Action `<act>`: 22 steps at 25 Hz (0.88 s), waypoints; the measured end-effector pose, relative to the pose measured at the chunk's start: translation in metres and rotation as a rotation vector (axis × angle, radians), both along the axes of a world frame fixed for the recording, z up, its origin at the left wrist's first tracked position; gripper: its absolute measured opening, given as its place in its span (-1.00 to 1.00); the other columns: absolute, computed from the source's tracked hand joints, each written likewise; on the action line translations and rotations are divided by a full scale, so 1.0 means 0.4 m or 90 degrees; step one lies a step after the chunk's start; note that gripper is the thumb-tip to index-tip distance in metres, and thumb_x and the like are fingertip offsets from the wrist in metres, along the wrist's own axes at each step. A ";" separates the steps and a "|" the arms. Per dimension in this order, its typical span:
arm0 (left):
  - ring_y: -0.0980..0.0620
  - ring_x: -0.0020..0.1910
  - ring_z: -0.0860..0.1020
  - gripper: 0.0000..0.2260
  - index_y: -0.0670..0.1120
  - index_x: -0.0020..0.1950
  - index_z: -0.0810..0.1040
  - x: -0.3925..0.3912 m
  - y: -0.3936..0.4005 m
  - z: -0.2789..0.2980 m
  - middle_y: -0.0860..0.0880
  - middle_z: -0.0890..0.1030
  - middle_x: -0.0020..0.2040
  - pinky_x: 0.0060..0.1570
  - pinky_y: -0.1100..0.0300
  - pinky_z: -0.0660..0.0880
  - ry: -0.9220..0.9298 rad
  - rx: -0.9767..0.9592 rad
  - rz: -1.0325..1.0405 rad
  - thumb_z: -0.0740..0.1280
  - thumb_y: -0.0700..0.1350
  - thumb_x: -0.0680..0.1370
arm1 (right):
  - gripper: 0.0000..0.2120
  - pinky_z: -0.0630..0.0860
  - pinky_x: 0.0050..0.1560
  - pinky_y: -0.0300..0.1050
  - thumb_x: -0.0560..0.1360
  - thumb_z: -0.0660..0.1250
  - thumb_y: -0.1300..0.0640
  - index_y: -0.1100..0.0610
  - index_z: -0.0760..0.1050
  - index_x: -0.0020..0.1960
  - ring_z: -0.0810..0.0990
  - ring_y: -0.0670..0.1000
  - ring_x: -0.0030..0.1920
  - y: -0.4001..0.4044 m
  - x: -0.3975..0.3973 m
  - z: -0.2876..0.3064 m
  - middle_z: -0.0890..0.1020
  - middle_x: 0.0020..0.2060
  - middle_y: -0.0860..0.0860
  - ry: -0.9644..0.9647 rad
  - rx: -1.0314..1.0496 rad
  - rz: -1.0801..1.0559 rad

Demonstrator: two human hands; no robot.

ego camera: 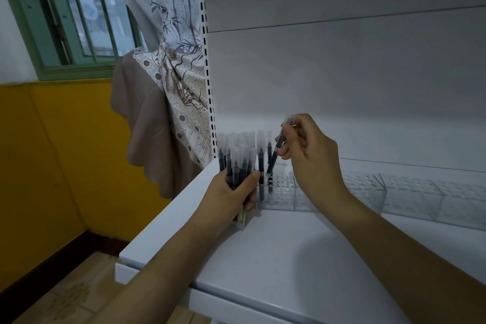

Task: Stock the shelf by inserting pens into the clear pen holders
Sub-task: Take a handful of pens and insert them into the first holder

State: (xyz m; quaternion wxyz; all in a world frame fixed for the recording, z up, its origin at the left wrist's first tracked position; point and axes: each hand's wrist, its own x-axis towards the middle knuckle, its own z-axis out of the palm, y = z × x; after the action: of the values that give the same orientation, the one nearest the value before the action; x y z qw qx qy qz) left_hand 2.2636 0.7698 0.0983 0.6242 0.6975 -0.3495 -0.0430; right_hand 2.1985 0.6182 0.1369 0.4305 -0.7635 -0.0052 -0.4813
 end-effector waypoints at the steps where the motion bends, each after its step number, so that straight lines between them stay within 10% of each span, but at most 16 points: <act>1: 0.04 -0.52 0.39 -0.65 -0.16 -0.33 0.40 0.000 0.000 -0.001 0.00 0.45 -0.51 -0.43 0.26 0.43 -0.001 0.002 0.004 0.27 -0.06 0.63 | -0.89 0.62 -0.16 -0.15 0.66 0.20 0.08 0.07 0.48 0.04 0.64 -0.09 -0.27 -0.003 0.002 -0.003 0.63 -0.22 -0.02 0.005 -0.004 -0.004; 12: 0.06 -0.43 0.49 -0.83 -0.17 -0.14 0.49 0.003 0.001 -0.009 -0.02 0.54 -0.42 -0.30 0.22 0.51 -0.022 0.022 -0.015 0.28 -0.15 0.63 | -0.77 0.36 -0.23 -0.32 0.57 0.27 -0.14 0.01 0.49 -0.06 0.48 -0.21 -0.19 -0.008 0.021 -0.038 0.49 -0.19 -0.18 0.134 -0.177 -0.143; 22: -0.02 -0.35 0.64 -0.83 -0.18 -0.16 0.60 -0.005 0.004 -0.002 -0.08 0.65 -0.34 -0.26 0.20 0.58 0.025 -0.022 -0.067 0.37 -0.08 0.51 | -0.89 0.46 -0.23 -0.33 0.52 0.41 -0.02 0.00 0.60 -0.13 0.54 -0.17 -0.31 0.003 -0.003 -0.021 0.63 -0.29 -0.13 0.171 -0.029 0.122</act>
State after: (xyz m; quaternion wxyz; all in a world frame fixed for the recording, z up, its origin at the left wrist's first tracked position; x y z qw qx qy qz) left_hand 2.2618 0.7715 0.0974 0.6398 0.6663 -0.3740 -0.0830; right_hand 2.1972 0.6193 0.1285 0.4537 -0.8265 -0.0315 -0.3317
